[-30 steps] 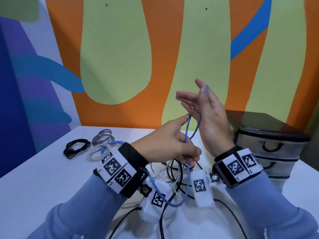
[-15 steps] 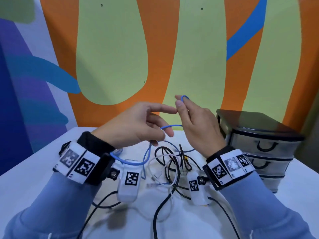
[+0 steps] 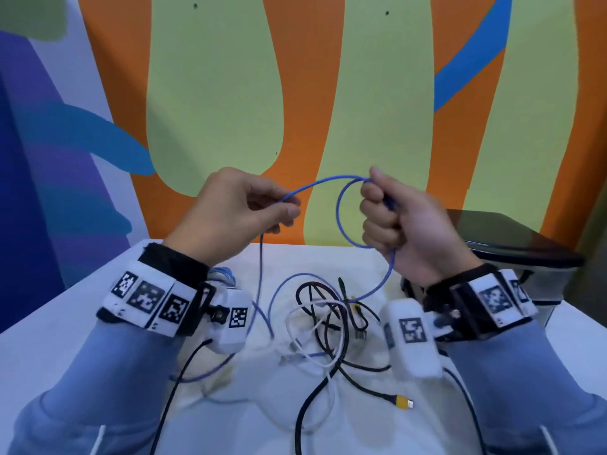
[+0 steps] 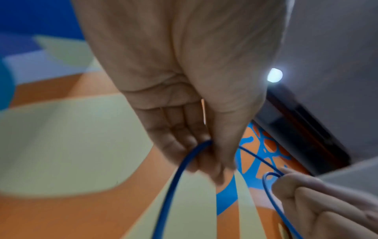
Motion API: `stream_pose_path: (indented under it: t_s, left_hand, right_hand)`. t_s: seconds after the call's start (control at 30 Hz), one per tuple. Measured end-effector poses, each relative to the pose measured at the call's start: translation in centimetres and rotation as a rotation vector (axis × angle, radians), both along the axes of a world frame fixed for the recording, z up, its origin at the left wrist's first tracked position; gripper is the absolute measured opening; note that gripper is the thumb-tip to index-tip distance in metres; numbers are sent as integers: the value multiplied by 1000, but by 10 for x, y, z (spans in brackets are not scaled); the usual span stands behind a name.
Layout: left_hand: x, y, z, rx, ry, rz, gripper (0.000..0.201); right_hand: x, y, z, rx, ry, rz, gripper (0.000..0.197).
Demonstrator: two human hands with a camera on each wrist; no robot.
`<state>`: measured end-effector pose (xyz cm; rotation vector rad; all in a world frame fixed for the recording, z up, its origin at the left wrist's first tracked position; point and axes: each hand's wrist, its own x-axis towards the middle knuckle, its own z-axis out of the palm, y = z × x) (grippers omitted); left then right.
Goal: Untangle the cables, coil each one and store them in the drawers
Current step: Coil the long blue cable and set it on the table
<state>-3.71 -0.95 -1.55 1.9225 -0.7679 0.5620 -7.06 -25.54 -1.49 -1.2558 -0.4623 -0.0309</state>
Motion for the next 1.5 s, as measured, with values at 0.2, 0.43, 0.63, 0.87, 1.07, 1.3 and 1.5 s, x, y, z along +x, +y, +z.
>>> stream_pose_path:
  t_s: [0.2,0.43,0.63,0.87,1.07,1.3,1.5]
  left_hand:
    - [15,-33,-24,-137,197,-100,33]
    - [-6,-57,-40,96,549,-314,68]
    - [-17,-40,-11,34,304,-288,45]
    - [-6,-19,-5,-171,167,-176,31]
    - [2,-17,-9,-307,126,-82,26]
    - [-3,-10,-4,-138,342,-246,27]
    - [-3,13,0,21,498,-371,33]
  right_hand:
    - [8,5,1,238,-14,98,40]
    - [34,22,7,450,-202,-119,25]
    - [53,30,-5,-418,-432,-532,48]
    - [32,30,-8,-796,-471,-497,31]
    - [25,25,-8,-630,-268,-114,40]
    - [30,18,-11,-4,78,34,37]
    - [41,14,-9,432,141,-76,34]
